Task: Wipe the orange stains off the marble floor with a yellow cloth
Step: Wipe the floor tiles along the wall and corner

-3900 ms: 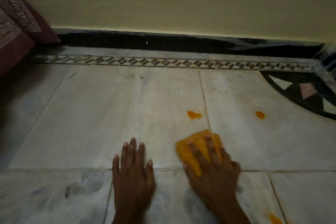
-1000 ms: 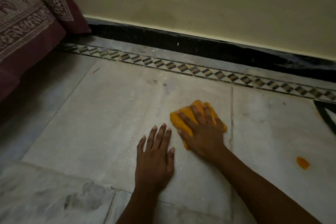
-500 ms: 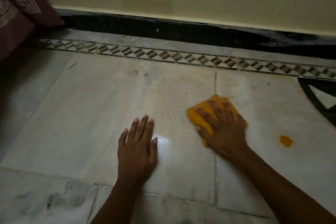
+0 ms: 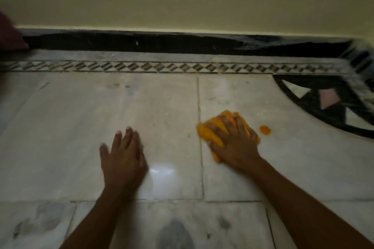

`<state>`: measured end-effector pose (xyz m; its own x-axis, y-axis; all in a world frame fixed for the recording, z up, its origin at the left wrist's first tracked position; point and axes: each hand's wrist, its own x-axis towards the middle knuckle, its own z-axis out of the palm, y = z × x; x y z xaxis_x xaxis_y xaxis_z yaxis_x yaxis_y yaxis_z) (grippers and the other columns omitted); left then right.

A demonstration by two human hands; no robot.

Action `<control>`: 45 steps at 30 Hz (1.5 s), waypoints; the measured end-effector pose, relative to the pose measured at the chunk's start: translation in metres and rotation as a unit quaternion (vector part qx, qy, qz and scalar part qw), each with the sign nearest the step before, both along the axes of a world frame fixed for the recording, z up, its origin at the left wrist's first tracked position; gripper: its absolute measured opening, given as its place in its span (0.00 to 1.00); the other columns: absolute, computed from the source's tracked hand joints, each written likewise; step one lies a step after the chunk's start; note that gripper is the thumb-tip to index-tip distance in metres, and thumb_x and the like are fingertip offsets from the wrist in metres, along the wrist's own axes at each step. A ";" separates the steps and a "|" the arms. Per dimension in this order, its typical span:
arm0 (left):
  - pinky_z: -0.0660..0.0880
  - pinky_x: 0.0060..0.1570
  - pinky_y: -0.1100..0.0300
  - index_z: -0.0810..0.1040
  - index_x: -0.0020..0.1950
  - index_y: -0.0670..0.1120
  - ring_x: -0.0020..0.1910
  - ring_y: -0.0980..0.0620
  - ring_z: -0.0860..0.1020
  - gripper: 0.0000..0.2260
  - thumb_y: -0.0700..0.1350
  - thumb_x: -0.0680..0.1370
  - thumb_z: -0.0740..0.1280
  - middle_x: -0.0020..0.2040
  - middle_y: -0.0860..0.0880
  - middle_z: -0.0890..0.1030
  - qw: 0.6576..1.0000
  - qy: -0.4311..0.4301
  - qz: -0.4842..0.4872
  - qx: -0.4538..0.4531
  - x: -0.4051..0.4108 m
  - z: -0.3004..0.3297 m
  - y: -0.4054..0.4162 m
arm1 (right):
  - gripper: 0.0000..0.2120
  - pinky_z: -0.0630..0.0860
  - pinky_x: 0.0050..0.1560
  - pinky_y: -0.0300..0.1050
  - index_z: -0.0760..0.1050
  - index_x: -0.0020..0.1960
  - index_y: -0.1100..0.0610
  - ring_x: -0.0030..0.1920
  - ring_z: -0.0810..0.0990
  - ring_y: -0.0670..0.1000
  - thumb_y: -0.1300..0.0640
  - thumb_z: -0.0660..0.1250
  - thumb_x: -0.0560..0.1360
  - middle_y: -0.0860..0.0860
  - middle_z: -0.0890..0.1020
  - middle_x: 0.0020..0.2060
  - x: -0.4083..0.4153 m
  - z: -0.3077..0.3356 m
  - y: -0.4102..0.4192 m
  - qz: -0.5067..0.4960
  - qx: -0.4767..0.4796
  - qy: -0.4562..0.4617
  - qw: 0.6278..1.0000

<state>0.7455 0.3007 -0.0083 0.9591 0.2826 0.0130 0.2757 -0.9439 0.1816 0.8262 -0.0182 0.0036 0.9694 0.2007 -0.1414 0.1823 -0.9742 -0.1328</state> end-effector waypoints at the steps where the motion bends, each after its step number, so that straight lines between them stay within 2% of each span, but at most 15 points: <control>1: 0.57 0.76 0.34 0.67 0.80 0.48 0.82 0.43 0.61 0.27 0.55 0.82 0.51 0.82 0.49 0.64 1.000 -0.005 0.005 -0.023 0.007 0.003 -0.017 | 0.32 0.48 0.77 0.65 0.50 0.79 0.26 0.84 0.43 0.57 0.25 0.43 0.75 0.41 0.49 0.84 0.021 0.001 -0.002 -0.048 0.017 0.000 0.999; 4: 0.53 0.78 0.35 0.69 0.79 0.51 0.82 0.45 0.60 0.27 0.53 0.81 0.52 0.82 0.49 0.65 0.992 -0.024 -0.064 -0.106 0.034 -0.002 -0.079 | 0.29 0.44 0.77 0.70 0.49 0.80 0.30 0.83 0.40 0.60 0.29 0.47 0.80 0.42 0.46 0.84 0.077 0.002 0.021 -0.100 0.023 0.032 0.994; 10: 0.55 0.78 0.37 0.66 0.79 0.60 0.82 0.48 0.59 0.25 0.55 0.82 0.51 0.83 0.53 0.62 0.992 -0.047 -0.094 -0.073 0.048 -0.014 -0.096 | 0.28 0.60 0.74 0.61 0.59 0.78 0.28 0.83 0.57 0.57 0.29 0.52 0.78 0.44 0.62 0.82 0.013 -0.019 -0.042 0.082 0.000 -0.121 0.989; 12: 0.52 0.79 0.38 0.63 0.80 0.61 0.83 0.50 0.56 0.24 0.56 0.83 0.48 0.84 0.55 0.59 0.991 -0.048 -0.093 -0.079 0.052 -0.012 -0.097 | 0.30 0.60 0.75 0.64 0.54 0.79 0.28 0.83 0.52 0.57 0.28 0.51 0.78 0.44 0.56 0.84 0.039 -0.013 -0.060 -0.016 -0.017 -0.079 0.997; 16: 0.48 0.80 0.40 0.56 0.82 0.62 0.84 0.53 0.50 0.24 0.57 0.85 0.44 0.84 0.57 0.52 0.993 -0.024 -0.092 -0.076 0.056 -0.015 -0.098 | 0.30 0.42 0.77 0.73 0.44 0.81 0.30 0.83 0.39 0.62 0.29 0.45 0.81 0.45 0.45 0.85 0.136 0.002 -0.012 -0.227 0.026 0.028 0.973; 19: 0.48 0.80 0.40 0.56 0.82 0.63 0.84 0.54 0.50 0.25 0.57 0.84 0.44 0.84 0.59 0.52 0.994 -0.022 -0.078 -0.077 0.053 -0.012 -0.098 | 0.29 0.38 0.76 0.74 0.45 0.81 0.32 0.83 0.37 0.63 0.32 0.46 0.82 0.46 0.43 0.85 0.144 0.005 0.033 -0.134 0.044 0.032 0.990; 22: 0.52 0.79 0.40 0.60 0.81 0.63 0.83 0.53 0.54 0.25 0.56 0.83 0.46 0.84 0.59 0.55 0.995 -0.008 -0.062 -0.084 0.055 -0.001 -0.103 | 0.28 0.51 0.76 0.73 0.55 0.81 0.33 0.84 0.46 0.63 0.32 0.51 0.81 0.48 0.54 0.84 0.075 0.002 0.031 0.051 0.034 -0.029 0.998; 24: 0.53 0.79 0.39 0.61 0.81 0.63 0.83 0.54 0.54 0.25 0.57 0.83 0.47 0.84 0.59 0.55 0.994 -0.005 -0.064 -0.089 0.056 0.000 -0.102 | 0.27 0.59 0.75 0.69 0.61 0.79 0.33 0.83 0.55 0.62 0.33 0.54 0.81 0.48 0.61 0.83 0.029 -0.005 0.000 0.085 0.030 -0.068 0.994; 26: 0.51 0.79 0.40 0.60 0.81 0.63 0.84 0.55 0.52 0.25 0.57 0.84 0.47 0.84 0.59 0.54 0.994 -0.007 -0.071 -0.088 0.057 -0.004 -0.101 | 0.28 0.61 0.74 0.67 0.61 0.79 0.32 0.82 0.57 0.62 0.33 0.54 0.79 0.49 0.61 0.83 0.029 -0.012 -0.039 -0.006 0.029 -0.069 0.997; 31: 0.48 0.80 0.41 0.55 0.82 0.63 0.84 0.56 0.48 0.25 0.59 0.84 0.46 0.84 0.59 0.52 0.993 -0.017 -0.085 -0.078 0.057 -0.010 -0.100 | 0.30 0.40 0.77 0.73 0.46 0.81 0.31 0.83 0.39 0.62 0.31 0.46 0.81 0.46 0.46 0.85 0.163 0.004 -0.024 -0.260 0.058 0.018 0.964; 34: 0.51 0.78 0.40 0.54 0.83 0.63 0.84 0.55 0.51 0.26 0.59 0.83 0.47 0.84 0.59 0.52 0.994 -0.013 -0.084 -0.074 0.057 -0.007 -0.103 | 0.29 0.38 0.76 0.74 0.49 0.81 0.33 0.83 0.40 0.63 0.34 0.48 0.82 0.47 0.48 0.85 0.171 0.002 0.018 -0.145 0.047 -0.007 0.988; 37: 0.53 0.77 0.40 0.56 0.82 0.62 0.83 0.53 0.53 0.26 0.59 0.83 0.47 0.84 0.59 0.53 0.994 -0.008 -0.081 -0.078 0.055 0.000 -0.101 | 0.27 0.49 0.76 0.71 0.58 0.80 0.32 0.84 0.49 0.61 0.32 0.51 0.81 0.47 0.57 0.84 0.090 -0.006 0.023 0.038 0.038 -0.064 0.996; 39: 0.52 0.78 0.39 0.56 0.83 0.62 0.84 0.53 0.52 0.26 0.60 0.83 0.46 0.84 0.58 0.53 0.994 0.000 -0.079 -0.081 0.054 0.001 -0.102 | 0.27 0.58 0.75 0.67 0.62 0.78 0.33 0.83 0.57 0.61 0.33 0.55 0.80 0.48 0.63 0.82 0.036 -0.010 -0.011 0.061 0.031 -0.090 0.994; 41: 0.49 0.79 0.40 0.53 0.83 0.63 0.84 0.54 0.49 0.26 0.60 0.84 0.45 0.84 0.59 0.51 0.993 0.002 -0.085 -0.080 0.056 -0.001 -0.102 | 0.27 0.63 0.73 0.69 0.62 0.78 0.35 0.80 0.61 0.65 0.35 0.57 0.80 0.53 0.65 0.81 0.033 -0.013 -0.056 -0.048 0.024 -0.117 0.992; 45: 0.47 0.79 0.42 0.50 0.83 0.65 0.84 0.56 0.47 0.26 0.61 0.83 0.44 0.84 0.61 0.48 0.994 0.002 -0.081 -0.075 0.058 -0.008 -0.100 | 0.30 0.42 0.77 0.74 0.41 0.80 0.30 0.83 0.37 0.63 0.30 0.45 0.80 0.46 0.44 0.85 0.122 -0.004 -0.063 -0.352 0.019 0.008 0.936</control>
